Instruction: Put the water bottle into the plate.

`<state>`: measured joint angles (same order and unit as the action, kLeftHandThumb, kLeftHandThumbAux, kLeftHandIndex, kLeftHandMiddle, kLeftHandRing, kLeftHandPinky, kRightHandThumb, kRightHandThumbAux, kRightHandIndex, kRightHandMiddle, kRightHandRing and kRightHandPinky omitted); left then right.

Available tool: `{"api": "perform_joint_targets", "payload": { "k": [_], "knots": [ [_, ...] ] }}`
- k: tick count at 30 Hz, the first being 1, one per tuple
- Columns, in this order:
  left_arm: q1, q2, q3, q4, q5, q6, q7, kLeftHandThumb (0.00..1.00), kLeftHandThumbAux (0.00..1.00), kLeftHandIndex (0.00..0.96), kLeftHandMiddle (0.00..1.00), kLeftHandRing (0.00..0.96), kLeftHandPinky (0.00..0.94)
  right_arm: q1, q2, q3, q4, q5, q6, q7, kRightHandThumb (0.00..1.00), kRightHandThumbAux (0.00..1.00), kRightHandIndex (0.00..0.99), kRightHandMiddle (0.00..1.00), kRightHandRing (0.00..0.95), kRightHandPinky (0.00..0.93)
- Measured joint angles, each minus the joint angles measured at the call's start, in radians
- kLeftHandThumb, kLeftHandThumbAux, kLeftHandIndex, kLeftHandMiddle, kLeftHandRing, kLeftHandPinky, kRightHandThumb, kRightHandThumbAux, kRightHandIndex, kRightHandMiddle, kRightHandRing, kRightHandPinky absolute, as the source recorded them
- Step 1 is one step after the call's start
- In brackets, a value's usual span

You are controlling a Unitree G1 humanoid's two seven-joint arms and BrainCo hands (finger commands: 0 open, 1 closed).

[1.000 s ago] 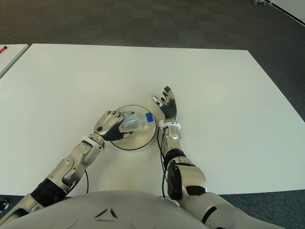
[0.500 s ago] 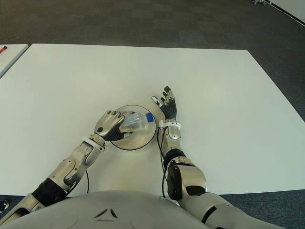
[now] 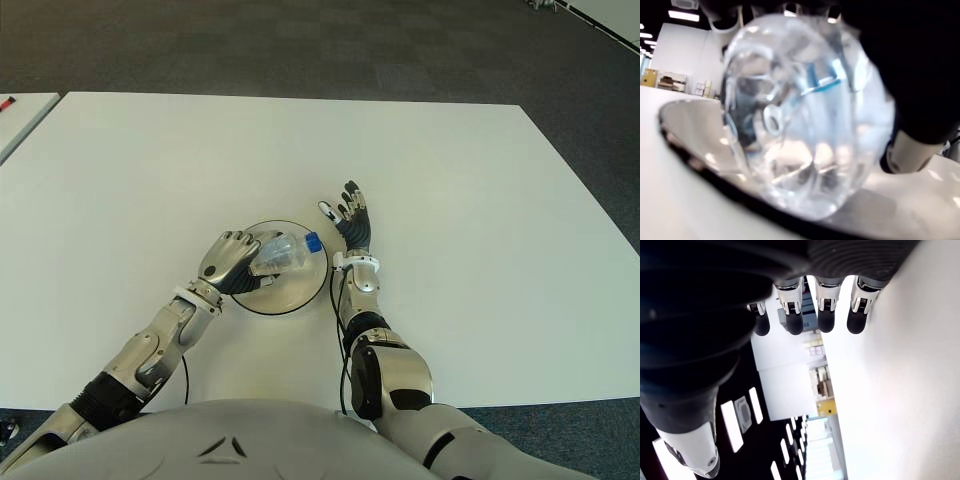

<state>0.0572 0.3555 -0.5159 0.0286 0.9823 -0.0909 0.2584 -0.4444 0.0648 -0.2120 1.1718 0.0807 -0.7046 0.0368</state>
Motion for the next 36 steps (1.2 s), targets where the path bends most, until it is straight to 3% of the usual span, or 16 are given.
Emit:
{"api": "perform_joint_targets", "payload": {
  "k": [17, 36],
  "knots": [
    [0.003, 0.005, -0.005, -0.008, 0.066, 0.03, 0.018, 0.0, 0.741, 0.0, 0.0, 0.0, 0.0, -0.005, 0.003, -0.008, 0.0, 0.006, 0.017, 0.004, 0.103, 0.75, 0.076, 0.074, 0.066, 0.109],
    [0.013, 0.0, -0.005, -0.008, 0.099, 0.072, 0.107, 0.0, 0.678, 0.0, 0.0, 0.0, 0.0, -0.009, 0.007, -0.013, -0.005, 0.021, 0.035, 0.0, 0.125, 0.748, 0.075, 0.071, 0.064, 0.107]
  ]
}}
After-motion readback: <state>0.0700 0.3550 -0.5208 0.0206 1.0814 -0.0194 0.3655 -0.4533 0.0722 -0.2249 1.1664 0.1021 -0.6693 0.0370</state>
